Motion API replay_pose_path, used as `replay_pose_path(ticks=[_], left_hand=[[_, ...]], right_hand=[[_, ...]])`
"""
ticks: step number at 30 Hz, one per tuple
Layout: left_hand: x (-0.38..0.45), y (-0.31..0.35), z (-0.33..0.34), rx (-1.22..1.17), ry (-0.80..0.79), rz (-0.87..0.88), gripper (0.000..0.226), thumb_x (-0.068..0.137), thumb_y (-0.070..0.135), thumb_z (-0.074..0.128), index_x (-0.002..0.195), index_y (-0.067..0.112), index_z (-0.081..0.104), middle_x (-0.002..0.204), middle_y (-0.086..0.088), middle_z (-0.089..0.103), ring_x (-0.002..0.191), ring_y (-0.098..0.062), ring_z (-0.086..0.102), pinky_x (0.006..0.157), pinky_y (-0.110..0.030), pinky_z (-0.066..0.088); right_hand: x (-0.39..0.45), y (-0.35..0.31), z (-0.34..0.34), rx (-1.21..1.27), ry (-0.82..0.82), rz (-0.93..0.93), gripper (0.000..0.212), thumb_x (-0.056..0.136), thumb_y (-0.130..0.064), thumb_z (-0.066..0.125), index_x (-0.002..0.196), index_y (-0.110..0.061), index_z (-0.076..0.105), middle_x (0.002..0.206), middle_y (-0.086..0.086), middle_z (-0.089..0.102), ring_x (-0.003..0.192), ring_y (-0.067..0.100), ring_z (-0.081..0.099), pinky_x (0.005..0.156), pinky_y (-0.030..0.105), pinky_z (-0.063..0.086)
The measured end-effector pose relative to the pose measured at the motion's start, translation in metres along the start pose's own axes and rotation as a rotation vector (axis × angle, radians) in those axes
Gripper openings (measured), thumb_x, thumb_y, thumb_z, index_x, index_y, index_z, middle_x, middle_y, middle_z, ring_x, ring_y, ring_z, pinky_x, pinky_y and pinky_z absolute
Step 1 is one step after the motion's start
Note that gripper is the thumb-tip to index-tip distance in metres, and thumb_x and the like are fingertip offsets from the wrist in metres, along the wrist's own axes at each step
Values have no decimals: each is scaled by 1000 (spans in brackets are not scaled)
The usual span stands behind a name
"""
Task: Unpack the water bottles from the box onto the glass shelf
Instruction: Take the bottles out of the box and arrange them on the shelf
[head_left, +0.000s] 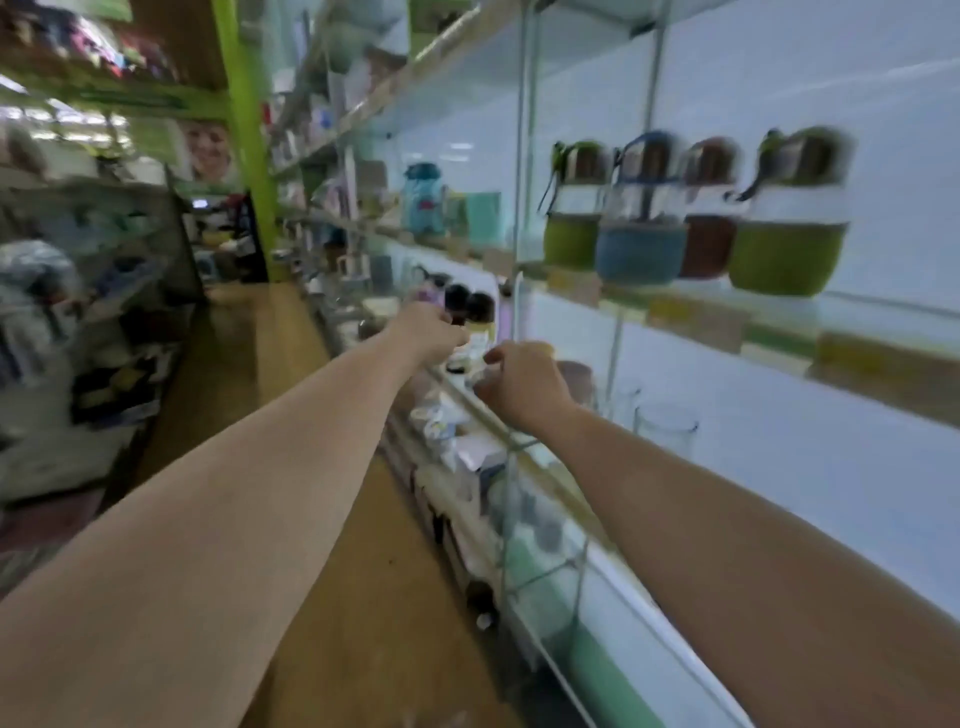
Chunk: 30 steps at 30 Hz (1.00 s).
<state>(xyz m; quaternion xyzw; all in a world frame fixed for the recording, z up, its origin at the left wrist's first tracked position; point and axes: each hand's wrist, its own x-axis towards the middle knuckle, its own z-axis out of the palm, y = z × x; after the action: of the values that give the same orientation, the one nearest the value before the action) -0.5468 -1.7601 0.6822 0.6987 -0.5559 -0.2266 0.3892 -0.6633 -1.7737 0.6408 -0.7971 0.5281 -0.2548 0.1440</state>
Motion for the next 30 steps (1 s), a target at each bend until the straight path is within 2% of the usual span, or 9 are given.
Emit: replay_pose_path(ticks=[2,3,4,6,8,13,19,23,30], left_hand=[[-8,-45,7,-52,-13,-107,10,95,24,53,100,17,57,111,-8,50,97,-24,51,83,-33,41],[-12,-67,13,-78,5,-158,9,95,27,53,90,20,55,108,-6,48,89,-21,50,77,-31,39],[-16,-87,19,-87,16,-206,11,95,30,52,92,20,56,110,-7,49,89,-21,51,75,-30,39],[-21,-130,36,-104,47,-273,29,95,33,53,118,15,56,124,-6,52,109,-25,53,81,-29,39],[-30,-168,58,-138,53,-345,37,95,31,53,127,13,51,132,-5,51,118,-25,50,85,-28,37],[-68,-271,129,-180,-35,-567,35,95,29,52,127,13,51,133,-6,51,117,-25,50,83,-27,35],[-124,-375,215,-192,-108,-832,32,95,30,52,124,17,52,129,-8,54,106,-25,52,80,-27,37],[-151,-418,257,-184,-132,-921,32,94,29,53,124,18,52,130,-6,51,113,-24,52,84,-27,38],[-164,-470,305,-167,-150,-986,31,94,28,54,123,18,55,117,-1,56,89,-14,49,79,-24,37]], right_hand=[[-13,5,44,57,-143,68,41,93,-26,53,129,-8,51,127,11,57,115,27,55,86,27,42],[-20,8,65,79,-207,101,45,94,-30,53,131,-6,48,128,13,56,115,28,55,88,29,44],[-26,12,85,91,-266,134,51,94,-35,52,134,-4,45,130,14,54,117,29,53,91,32,44],[-39,22,126,114,-335,197,61,93,-44,50,139,-5,38,135,14,50,121,30,50,92,34,43],[-53,36,166,149,-383,279,71,91,-51,50,143,-7,33,139,14,46,123,30,48,92,35,43],[-106,88,253,223,-545,483,71,90,-44,55,146,-10,27,146,12,37,130,30,41,99,34,39],[-178,154,338,209,-732,706,72,89,-37,57,147,-11,23,144,13,38,128,31,44,101,35,39],[-207,184,378,223,-793,786,71,90,-36,58,147,-11,23,145,13,38,127,28,45,96,31,40],[-233,228,435,215,-857,798,63,88,-27,58,143,-11,31,138,13,45,123,28,48,98,34,42]])
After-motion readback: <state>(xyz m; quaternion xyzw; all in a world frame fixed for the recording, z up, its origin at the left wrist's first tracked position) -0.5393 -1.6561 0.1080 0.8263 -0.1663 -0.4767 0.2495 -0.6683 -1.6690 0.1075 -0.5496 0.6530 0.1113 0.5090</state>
